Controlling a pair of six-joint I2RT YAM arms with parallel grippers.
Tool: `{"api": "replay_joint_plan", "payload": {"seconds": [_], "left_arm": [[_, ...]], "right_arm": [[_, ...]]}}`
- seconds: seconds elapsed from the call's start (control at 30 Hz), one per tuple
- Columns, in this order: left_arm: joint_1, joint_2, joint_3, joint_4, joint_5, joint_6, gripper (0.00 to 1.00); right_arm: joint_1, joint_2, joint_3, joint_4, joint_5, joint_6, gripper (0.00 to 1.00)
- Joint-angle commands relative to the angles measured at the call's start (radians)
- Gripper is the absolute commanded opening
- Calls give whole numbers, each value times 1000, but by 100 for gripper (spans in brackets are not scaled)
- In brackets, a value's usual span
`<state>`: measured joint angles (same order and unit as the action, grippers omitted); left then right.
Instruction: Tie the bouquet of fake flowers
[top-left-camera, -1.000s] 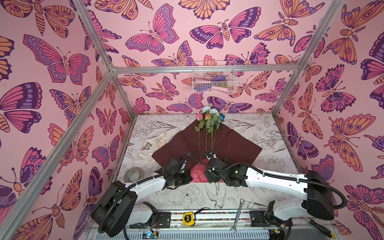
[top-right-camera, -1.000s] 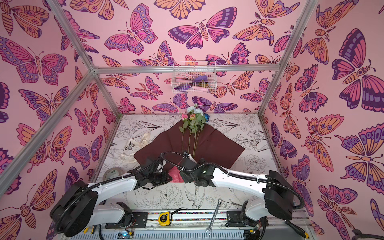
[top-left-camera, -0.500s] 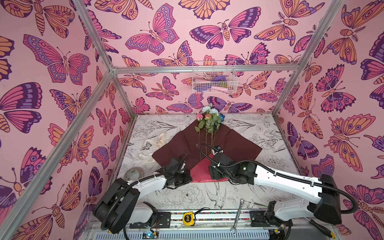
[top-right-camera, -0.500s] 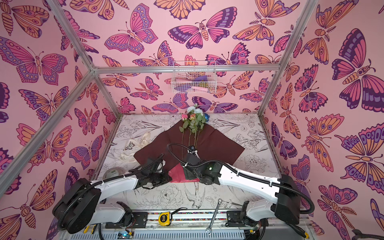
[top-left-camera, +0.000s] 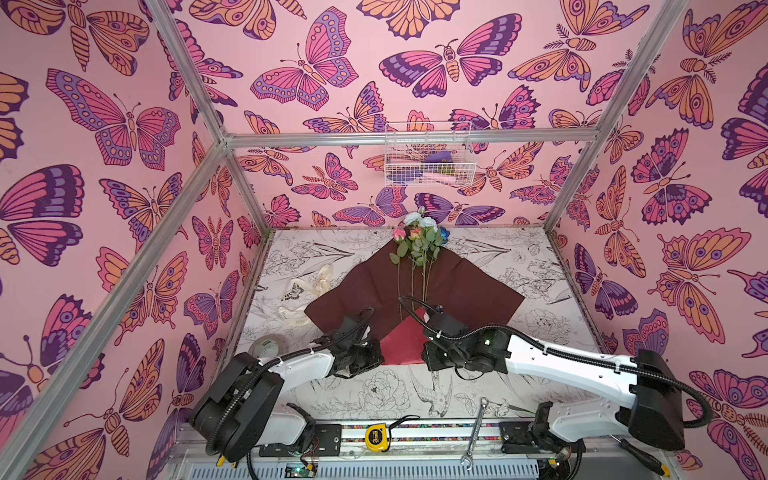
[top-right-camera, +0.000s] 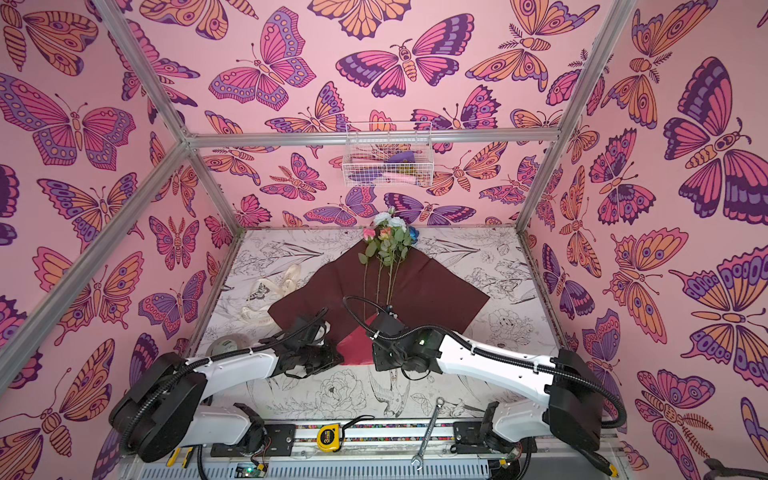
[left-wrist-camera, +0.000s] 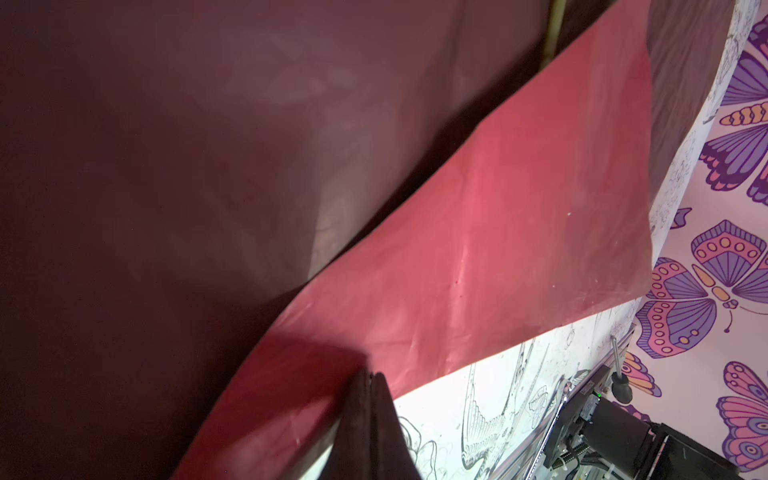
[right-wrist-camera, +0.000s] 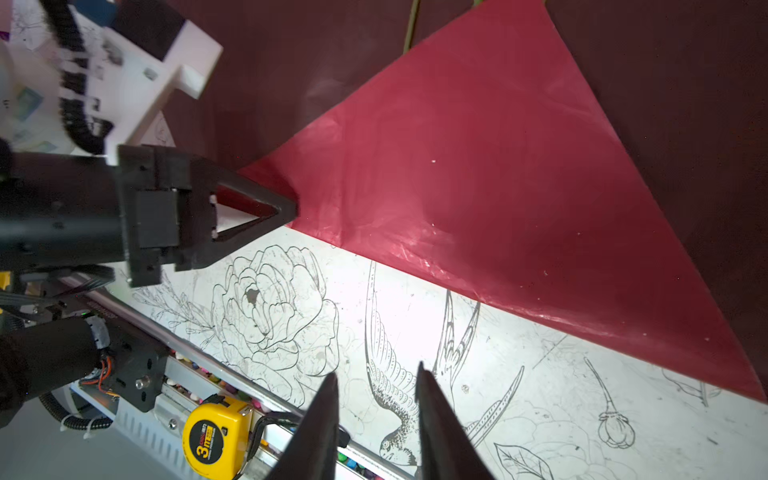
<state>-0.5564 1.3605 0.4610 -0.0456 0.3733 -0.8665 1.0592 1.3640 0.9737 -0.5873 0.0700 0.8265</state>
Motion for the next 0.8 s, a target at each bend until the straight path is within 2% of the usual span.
{"api": "replay_joint_plan", "payload": {"seconds": [0.0, 0.13, 0.27, 0.77], "left_arm": [[6, -9, -16, 2, -4, -16, 0], [7, -7, -16, 4, -1, -15, 0], [9, -5, -18, 5, 1, -17, 0], [16, 8, -14, 7, 5, -23, 0]], "right_arm": [[-41, 57, 0, 9, -76, 18, 31], [-66, 141, 13, 22, -125, 16, 24], [-98, 190, 5, 33, -126, 20, 17], [-253, 167, -168, 81, -97, 40, 17]]}}
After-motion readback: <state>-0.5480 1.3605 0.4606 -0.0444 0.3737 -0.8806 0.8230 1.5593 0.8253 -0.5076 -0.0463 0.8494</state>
